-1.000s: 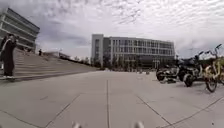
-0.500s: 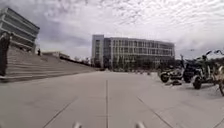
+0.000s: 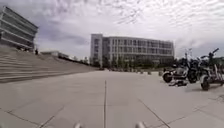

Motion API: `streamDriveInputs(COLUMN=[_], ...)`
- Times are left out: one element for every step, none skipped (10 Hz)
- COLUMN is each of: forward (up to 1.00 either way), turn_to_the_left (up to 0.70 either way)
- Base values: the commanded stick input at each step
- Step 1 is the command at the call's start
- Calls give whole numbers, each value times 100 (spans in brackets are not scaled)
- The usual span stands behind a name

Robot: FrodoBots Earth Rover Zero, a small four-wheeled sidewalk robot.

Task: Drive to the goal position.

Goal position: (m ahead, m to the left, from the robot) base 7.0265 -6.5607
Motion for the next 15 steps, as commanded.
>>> streamDriveInputs(forward=[70, 70, 70, 70, 70, 70, 70, 70, 70, 70, 70, 70, 70, 70, 70], turn_to_the_left=[-13, -9, -2, 0, 0, 0, 0, 0, 0, 0, 0, 0, 0, 0, 0])
